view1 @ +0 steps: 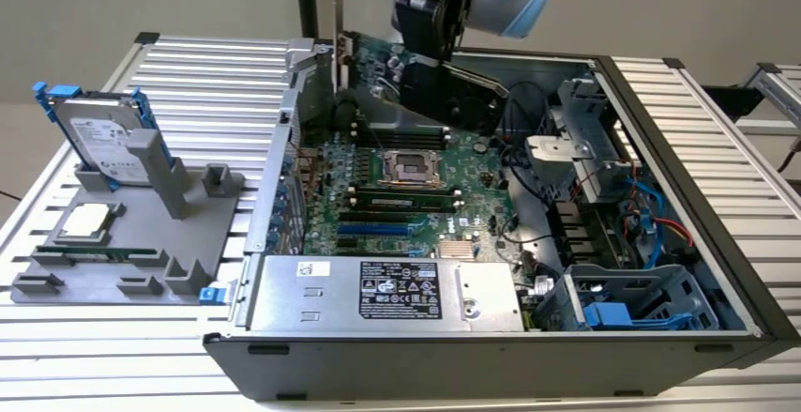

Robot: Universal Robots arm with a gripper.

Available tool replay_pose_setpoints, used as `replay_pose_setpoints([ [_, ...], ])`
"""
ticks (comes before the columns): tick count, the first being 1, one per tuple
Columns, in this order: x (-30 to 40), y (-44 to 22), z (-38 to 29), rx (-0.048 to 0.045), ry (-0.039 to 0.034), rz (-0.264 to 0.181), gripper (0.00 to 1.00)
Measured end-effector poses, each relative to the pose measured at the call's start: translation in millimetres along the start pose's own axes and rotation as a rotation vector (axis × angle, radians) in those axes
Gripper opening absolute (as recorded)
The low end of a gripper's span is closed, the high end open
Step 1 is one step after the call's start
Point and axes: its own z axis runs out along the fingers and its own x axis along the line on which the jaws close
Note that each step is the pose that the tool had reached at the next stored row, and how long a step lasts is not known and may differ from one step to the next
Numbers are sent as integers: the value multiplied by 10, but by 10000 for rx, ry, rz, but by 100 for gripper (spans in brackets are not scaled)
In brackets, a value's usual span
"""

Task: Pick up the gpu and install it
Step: 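Insert the gpu into the slot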

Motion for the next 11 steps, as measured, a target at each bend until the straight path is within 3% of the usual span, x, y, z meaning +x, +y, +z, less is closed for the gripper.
replay_pose_setpoints([
  [11, 0, 0, 0, -26, 15, -1193, 0],
])
